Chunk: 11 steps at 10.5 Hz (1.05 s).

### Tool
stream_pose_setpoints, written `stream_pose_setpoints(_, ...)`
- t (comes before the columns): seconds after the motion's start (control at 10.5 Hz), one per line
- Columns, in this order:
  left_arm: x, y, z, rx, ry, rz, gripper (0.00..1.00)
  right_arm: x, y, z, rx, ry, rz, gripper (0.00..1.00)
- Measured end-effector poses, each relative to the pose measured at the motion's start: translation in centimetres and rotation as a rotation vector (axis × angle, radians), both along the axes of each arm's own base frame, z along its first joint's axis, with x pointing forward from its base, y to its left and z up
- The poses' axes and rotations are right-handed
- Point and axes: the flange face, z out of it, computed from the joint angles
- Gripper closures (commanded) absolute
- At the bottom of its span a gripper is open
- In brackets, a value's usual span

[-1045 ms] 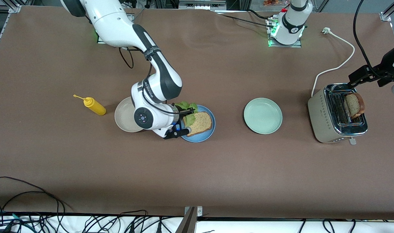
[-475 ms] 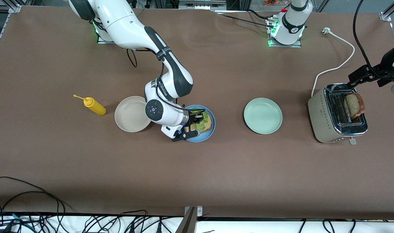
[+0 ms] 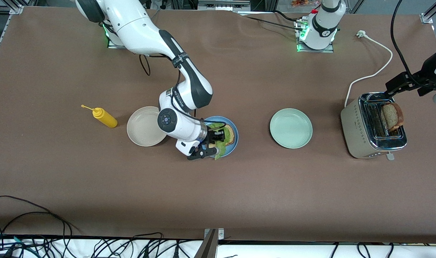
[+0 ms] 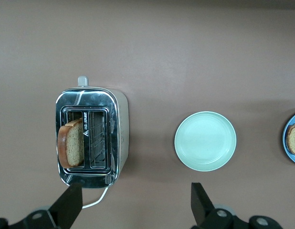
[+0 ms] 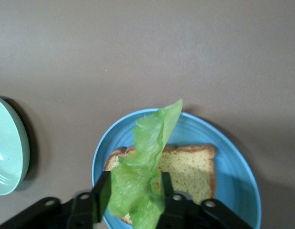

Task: Make sandwich in blue plate with both arms
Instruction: 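Open the right gripper to drop the lettuce onto the bread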

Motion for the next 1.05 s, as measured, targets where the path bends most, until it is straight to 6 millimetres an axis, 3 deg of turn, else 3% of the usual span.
stream_pose_setpoints(0.29,0.0,0.0,0.0,0.0,0.0,0.001,0.0,1.5,-1.1,1.9,-0.064,-0.098,0.058,0.0)
stream_pose_setpoints(0.67,0.0,0.0,0.0,0.0,-0.001,0.001,0.0,2.4,-4.0,7.4,-0.228,-0.14,0.207,0.0)
stream_pose_setpoints(0.86,0.0,0.0,0.0,0.0,-0.001,0.002,0.0,2.9,-7.8,11.1,-0.263,-0.111,0.309,0.0)
stream_pose_setpoints(1.05,0.0,0.0,0.1,0.0,-0.001,0.001,0.0,3.3,-14.6,13.5,-0.247,-0.086,0.406,0.0)
